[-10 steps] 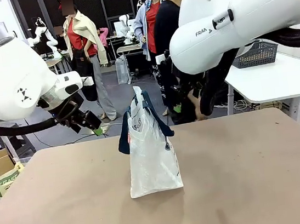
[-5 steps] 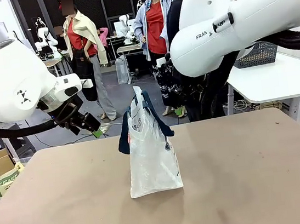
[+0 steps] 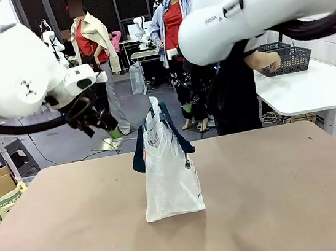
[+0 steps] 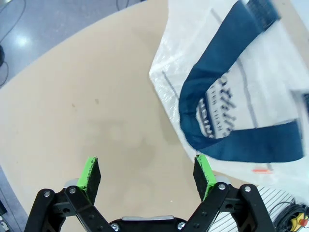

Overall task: Transfer purchased items from the store into the shopping bag.
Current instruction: Open the Reusable shopping bag in the center of the table.

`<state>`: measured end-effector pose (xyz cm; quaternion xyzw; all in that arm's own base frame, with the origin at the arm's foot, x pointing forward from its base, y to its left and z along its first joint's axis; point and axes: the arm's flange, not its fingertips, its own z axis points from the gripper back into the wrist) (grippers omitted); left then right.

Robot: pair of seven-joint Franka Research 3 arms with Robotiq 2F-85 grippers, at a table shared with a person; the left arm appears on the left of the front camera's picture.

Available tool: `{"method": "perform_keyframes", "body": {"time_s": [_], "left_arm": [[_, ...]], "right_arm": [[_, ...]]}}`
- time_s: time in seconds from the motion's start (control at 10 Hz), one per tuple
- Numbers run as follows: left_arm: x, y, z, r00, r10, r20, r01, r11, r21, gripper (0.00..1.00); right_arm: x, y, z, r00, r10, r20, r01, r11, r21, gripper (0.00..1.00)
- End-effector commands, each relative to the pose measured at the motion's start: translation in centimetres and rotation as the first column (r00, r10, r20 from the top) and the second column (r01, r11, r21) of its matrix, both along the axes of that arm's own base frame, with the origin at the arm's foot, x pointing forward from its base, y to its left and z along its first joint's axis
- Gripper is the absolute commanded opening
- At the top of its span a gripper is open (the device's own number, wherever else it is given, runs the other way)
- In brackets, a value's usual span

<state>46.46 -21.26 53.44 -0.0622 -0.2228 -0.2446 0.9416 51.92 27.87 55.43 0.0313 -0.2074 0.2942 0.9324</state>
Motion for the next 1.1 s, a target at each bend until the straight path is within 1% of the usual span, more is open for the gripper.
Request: {"method": "perform_keyframes", "body": {"time_s": [0.0, 0.2, 0.4, 0.7, 1.0], "left_arm": [[1.5, -1.5, 1.9, 0.999, 0.022, -0.036, -0.023, 0.999, -0.043, 1.0], [2.1, -2.9, 2.5, 0.997, 0.038, -0.062, -0.045, 0.993, -0.106, 1.0], [2.3, -4.1, 2.6, 0.996, 0.03, -0.079, -0.042, 0.988, -0.146, 1.0], [2.7, -4.6, 2.5, 0.991, 0.052, -0.119, -0.078, 0.971, -0.226, 1.0], [2.8, -5.4, 2.1, 0.99, 0.026, -0.137, -0.059, 0.967, -0.247, 1.0]], "right_arm": [[3.4, 3.8, 1.7, 0.999, -0.038, -0.034, 0.038, 0.999, 0.015, 1.0], [4.6, 6.7, 2.1, 0.994, -0.1, -0.041, 0.101, 0.995, 0.022, 1.0], [5.0, 8.0, 2.4, 0.992, -0.115, -0.043, 0.117, 0.992, 0.048, 1.0], [5.1, 8.8, 1.8, 0.988, -0.116, -0.101, 0.122, 0.991, 0.056, 1.0], [4.5, 8.7, 0.4, 0.983, -0.118, -0.141, 0.125, 0.991, 0.041, 1.0]]}}
